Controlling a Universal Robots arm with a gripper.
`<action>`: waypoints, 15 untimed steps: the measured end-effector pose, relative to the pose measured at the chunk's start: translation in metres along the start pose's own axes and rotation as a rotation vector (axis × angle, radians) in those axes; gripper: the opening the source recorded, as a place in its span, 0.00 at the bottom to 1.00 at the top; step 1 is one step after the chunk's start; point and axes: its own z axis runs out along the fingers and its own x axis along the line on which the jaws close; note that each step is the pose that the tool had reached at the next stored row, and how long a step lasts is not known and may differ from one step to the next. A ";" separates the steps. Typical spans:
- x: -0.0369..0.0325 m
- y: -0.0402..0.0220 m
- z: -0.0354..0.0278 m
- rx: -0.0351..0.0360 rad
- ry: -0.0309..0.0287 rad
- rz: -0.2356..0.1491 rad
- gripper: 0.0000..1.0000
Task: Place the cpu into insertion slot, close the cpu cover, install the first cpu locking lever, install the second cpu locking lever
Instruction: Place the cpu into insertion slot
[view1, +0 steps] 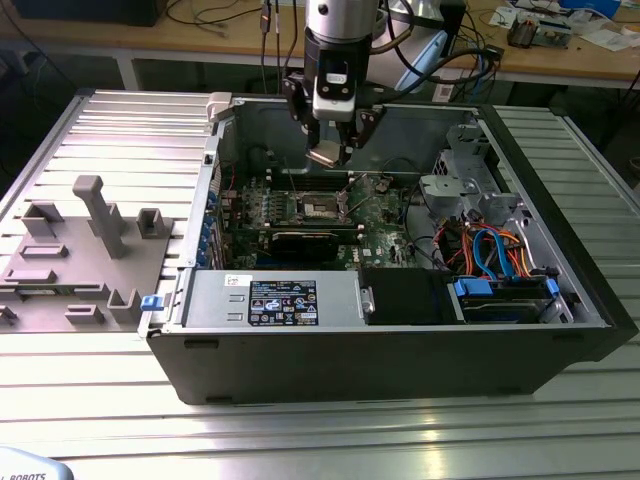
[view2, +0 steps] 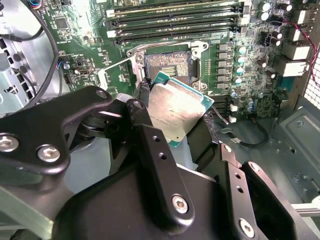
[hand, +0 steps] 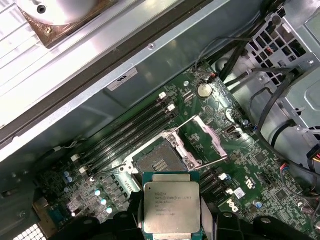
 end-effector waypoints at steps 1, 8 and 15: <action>0.0000 0.0000 0.0000 -0.0001 -0.0002 0.004 0.55; 0.0000 0.0000 0.0000 -0.0005 -0.0020 0.031 0.55; 0.0000 0.0000 0.0000 -0.0011 -0.0039 0.060 0.55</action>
